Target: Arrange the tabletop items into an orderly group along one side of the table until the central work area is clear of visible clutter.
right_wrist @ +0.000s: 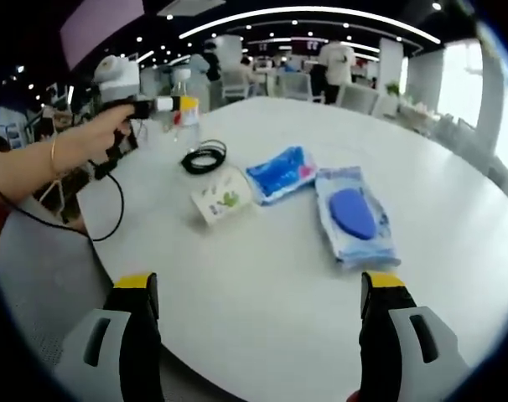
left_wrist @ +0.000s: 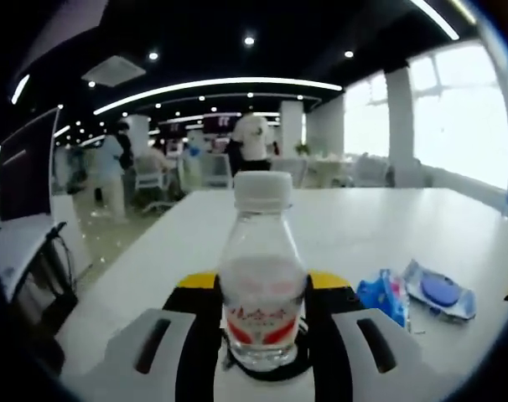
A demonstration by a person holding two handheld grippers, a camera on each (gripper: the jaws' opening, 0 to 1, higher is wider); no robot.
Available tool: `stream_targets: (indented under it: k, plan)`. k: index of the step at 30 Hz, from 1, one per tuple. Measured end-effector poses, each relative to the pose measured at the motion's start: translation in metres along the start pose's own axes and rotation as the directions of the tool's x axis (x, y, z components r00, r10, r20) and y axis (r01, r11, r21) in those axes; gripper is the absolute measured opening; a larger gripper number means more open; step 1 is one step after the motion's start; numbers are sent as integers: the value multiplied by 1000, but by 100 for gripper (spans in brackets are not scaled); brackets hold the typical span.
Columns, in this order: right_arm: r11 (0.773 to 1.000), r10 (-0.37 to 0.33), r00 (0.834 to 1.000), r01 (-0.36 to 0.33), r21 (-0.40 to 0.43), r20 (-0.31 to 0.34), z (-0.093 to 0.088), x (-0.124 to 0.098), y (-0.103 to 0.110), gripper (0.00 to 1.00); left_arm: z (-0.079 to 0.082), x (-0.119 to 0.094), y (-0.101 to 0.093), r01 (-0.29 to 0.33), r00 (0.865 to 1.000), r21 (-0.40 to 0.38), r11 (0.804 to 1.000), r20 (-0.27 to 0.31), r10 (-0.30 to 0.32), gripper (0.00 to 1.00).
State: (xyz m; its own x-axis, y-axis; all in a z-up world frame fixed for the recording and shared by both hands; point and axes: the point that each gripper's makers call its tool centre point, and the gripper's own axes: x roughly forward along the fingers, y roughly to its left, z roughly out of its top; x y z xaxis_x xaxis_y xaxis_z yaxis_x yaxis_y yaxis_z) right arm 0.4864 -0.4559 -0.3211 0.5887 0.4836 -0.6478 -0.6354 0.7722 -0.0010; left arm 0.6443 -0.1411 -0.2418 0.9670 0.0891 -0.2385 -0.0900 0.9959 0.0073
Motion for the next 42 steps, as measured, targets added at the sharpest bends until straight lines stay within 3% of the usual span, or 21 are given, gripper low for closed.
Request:
stream_targets:
  k: [11,23,34,42]
  plan:
    - [1000,2,1000,-2,2,-23,-5,2,-1,100,20,23,18,-2,1000,4,1000,16,2,35]
    - [1000,-4,998,4,4,-68,-16,5,-3,100,22,47,33,-6,1000,-28,1000,-1,6,35]
    - [999,-28,996,30,18,-79,-19,5,-9,100,27,80,60,-12,1000,-44,999,-5,11,35]
    - [999,-40,993,44,29,-109,-27,5,-13,100,21,98,71,-15,1000,-48,999,-20,14,35]
